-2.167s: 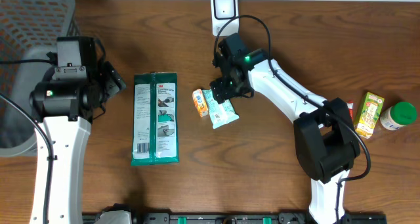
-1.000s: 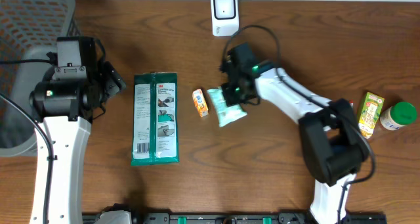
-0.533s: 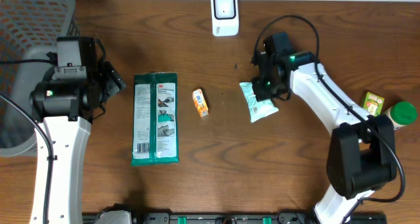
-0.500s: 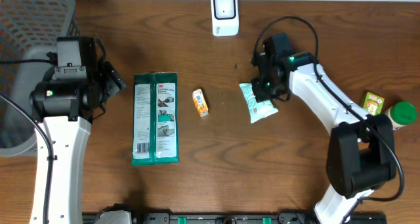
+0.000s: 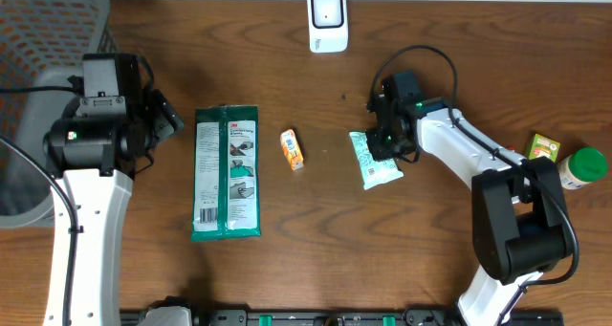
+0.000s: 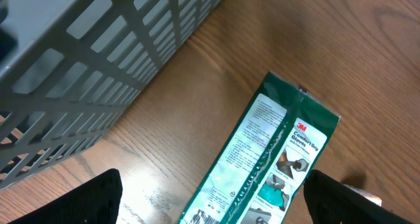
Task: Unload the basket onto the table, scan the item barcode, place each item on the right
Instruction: 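Lower the wipes pack and regrasp it with the right gripper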
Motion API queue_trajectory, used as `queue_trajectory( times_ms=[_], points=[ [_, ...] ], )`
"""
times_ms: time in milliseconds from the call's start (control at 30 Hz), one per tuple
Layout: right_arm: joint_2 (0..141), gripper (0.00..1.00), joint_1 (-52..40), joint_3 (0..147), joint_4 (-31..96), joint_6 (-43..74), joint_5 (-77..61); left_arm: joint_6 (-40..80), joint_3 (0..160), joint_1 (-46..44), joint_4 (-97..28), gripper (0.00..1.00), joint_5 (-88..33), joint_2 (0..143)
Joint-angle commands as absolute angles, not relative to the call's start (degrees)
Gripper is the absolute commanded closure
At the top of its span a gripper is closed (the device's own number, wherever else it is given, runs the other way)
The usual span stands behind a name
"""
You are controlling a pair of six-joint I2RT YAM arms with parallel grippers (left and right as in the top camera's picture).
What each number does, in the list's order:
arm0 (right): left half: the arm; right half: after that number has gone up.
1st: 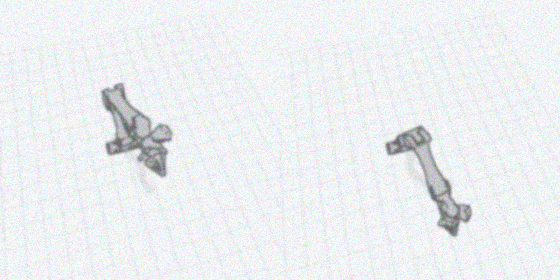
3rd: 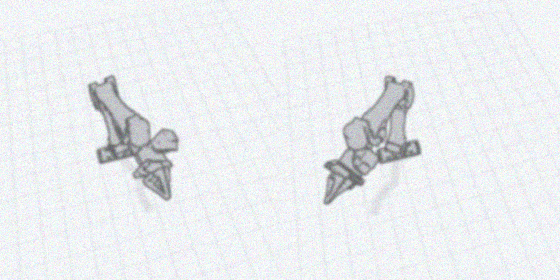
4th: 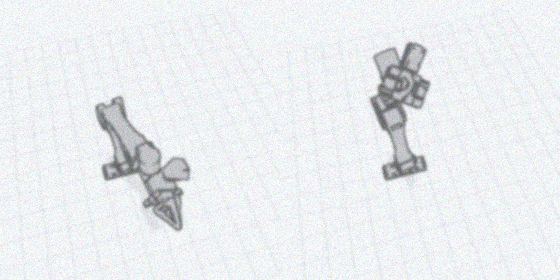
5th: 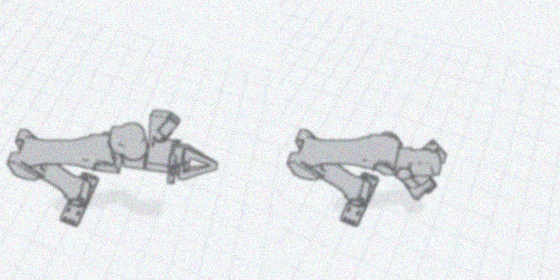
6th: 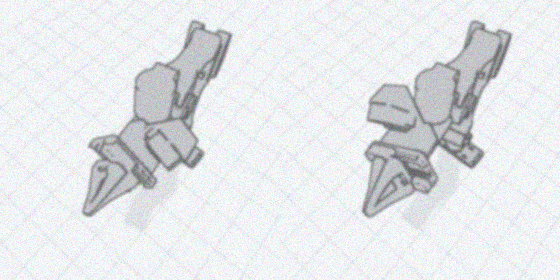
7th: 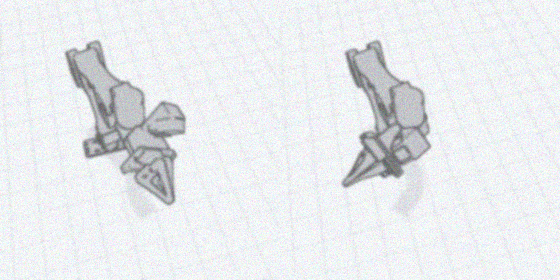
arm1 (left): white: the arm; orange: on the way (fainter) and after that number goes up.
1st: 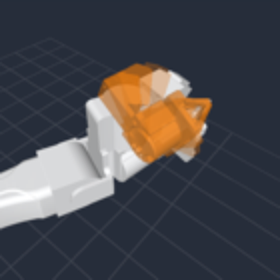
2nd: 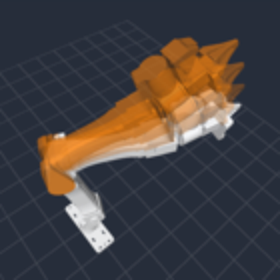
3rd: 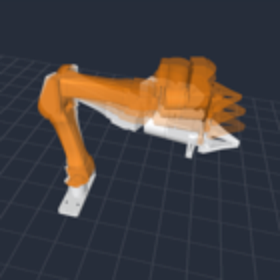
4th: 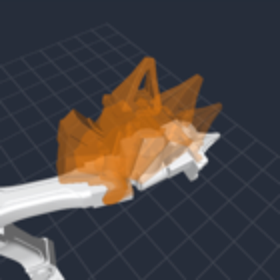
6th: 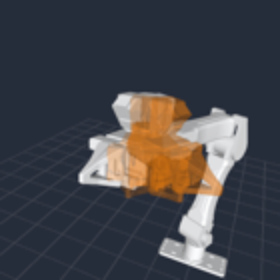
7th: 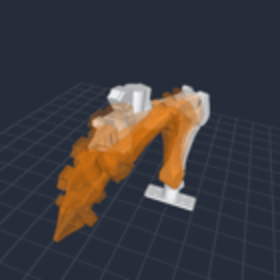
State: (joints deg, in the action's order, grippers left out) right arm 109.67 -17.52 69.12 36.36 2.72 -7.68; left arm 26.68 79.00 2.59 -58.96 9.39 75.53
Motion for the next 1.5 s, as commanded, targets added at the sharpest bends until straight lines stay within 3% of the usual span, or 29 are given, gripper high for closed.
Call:
queue_trajectory(
  times_ms=[0,233,333,367,400,600,833,1067,1467],
  points=[
    [109.78,0.40,-17.28,68.23,36.18,2.96,-7.99,25.96,79.42,2.83,-59.13,0.11,10.13,75.22],
    [108.66,0.36,-16.58,72.62,40.36,4.43,-9.58,25.96,79.42,2.83,-59.13,0.11,10.13,75.22],
    [107.72,0.30,-16.45,74.65,42.46,4.38,-11.60,25.96,79.42,2.83,-59.13,0.11,10.13,75.22],
    [107.46,0.21,-16.43,75.00,43.16,4.19,-13.04,25.96,79.42,2.83,-59.13,0.11,10.13,75.22],
    [107.48,0.19,-16.45,74.98,44.21,4.21,-14.17,25.96,79.42,2.83,-59.13,0.11,10.13,75.22],
    [108.05,0.26,-16.49,72.27,44.03,4.21,-13.65,25.96,79.42,2.83,-59.16,0.11,10.13,75.22],
    [108.07,0.44,-16.47,66.89,36.51,4.23,-10.63,25.96,79.42,2.83,-59.16,0.11,10.13,75.22],
    [108.07,0.44,-16.43,62.96,28.80,4.23,-9.30,25.96,79.42,2.83,-59.13,0.11,10.13,75.22],
    [107.44,0.44,-15.97,62.94,26.55,4.27,-10.72,25.96,79.42,2.83,-59.13,0.11,10.13,75.22]
  ],
)
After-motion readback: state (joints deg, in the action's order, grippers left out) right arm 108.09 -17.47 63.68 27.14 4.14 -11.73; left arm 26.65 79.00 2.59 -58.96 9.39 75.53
